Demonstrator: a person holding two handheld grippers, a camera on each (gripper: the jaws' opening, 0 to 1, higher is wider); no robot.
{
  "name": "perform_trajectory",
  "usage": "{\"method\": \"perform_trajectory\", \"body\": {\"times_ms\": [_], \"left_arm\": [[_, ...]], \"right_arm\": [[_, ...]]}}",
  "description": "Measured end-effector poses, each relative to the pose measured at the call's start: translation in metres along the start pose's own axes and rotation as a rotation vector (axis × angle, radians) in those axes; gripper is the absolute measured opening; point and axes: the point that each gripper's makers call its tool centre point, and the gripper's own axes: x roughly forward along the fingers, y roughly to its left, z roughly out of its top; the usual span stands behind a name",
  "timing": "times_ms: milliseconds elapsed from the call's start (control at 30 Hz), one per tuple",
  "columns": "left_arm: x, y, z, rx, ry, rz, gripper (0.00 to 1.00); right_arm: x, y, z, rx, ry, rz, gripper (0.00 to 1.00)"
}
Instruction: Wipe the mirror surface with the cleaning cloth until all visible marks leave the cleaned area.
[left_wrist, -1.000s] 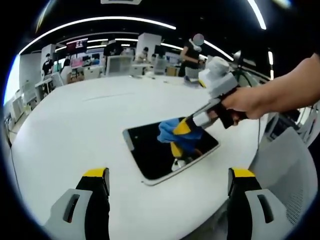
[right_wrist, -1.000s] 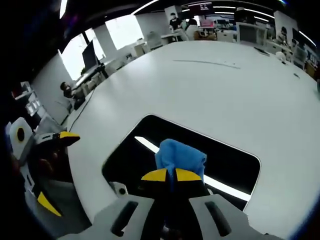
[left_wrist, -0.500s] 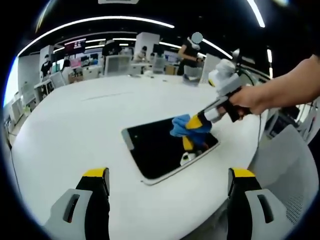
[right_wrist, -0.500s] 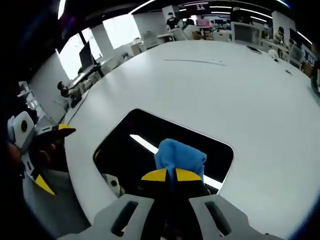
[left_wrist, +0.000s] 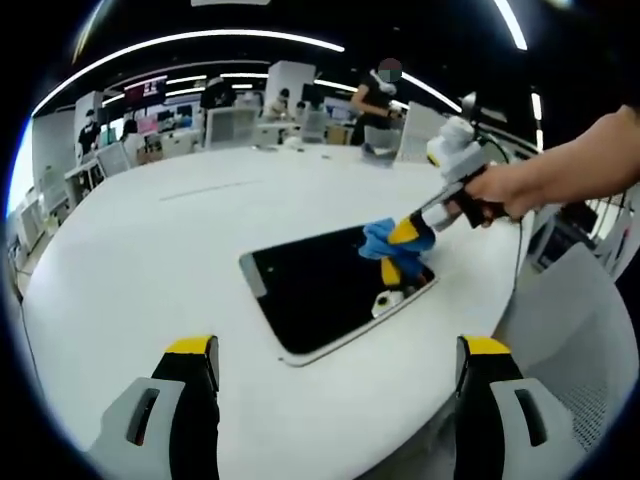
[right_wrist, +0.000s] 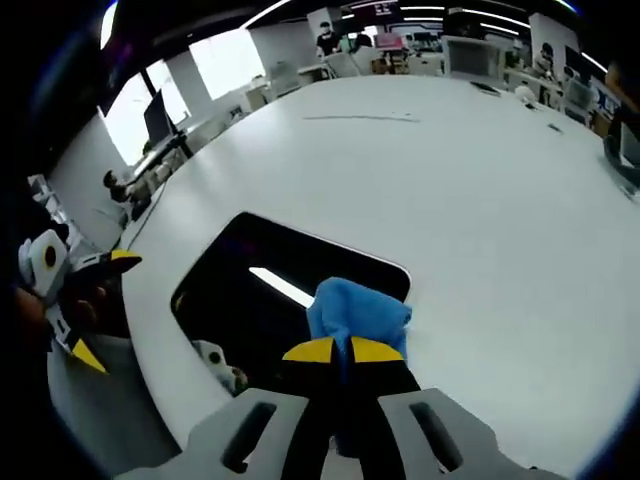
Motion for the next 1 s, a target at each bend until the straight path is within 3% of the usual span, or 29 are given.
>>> {"method": "perform_trajectory", "body": {"times_ms": [267, 567, 1000], "left_arm": [[0.0, -0.002, 0.0, -0.001, 0.004, -0.007, 0.99], [0.0, -0.003, 0.0, 0.001, 0.004, -0.014, 0.99], [0.0, -0.004, 0.0, 0.013, 0.006, -0.016, 0.99]], "right_arm": [[-0.007, -0.016, -0.007, 0.025, 0.006, -0.028, 0.0], [-0.007, -0.016, -0.007, 0.024, 0.01, -0.042, 0.0], [-0.008, -0.013, -0.007, -0.054, 0.034, -0.075, 0.0]]}}
